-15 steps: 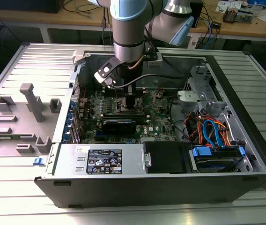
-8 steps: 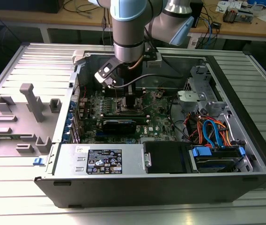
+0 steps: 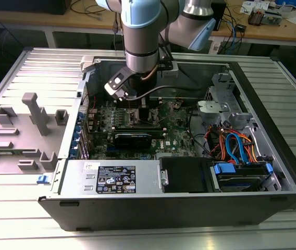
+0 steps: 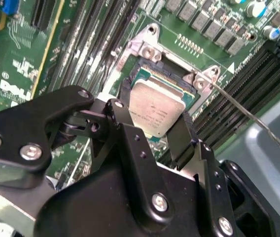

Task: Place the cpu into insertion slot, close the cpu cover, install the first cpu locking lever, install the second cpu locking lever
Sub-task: 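Place the cpu into insertion slot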

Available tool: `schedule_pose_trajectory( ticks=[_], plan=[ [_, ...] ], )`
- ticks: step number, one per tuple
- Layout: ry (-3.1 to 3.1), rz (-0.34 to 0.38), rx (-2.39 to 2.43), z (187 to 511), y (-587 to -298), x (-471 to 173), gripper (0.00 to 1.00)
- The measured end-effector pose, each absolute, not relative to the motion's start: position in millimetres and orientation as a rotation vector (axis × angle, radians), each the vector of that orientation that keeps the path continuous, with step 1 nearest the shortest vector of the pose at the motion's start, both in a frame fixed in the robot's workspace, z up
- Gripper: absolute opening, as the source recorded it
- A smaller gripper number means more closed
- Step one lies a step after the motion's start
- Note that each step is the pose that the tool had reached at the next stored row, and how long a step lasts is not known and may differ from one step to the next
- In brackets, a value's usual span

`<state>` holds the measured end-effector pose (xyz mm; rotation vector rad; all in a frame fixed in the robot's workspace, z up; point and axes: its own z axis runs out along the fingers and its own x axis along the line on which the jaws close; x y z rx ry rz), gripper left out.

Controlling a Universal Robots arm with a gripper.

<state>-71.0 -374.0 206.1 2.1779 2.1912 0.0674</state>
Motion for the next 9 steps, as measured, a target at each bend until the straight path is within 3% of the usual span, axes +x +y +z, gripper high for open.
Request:
schedule_pose_trajectory(
  ticks=[9],
  plan=[
    [2.182,0.059,2.18,200.1,-372.2,-71.1,0.54]
  ],
)
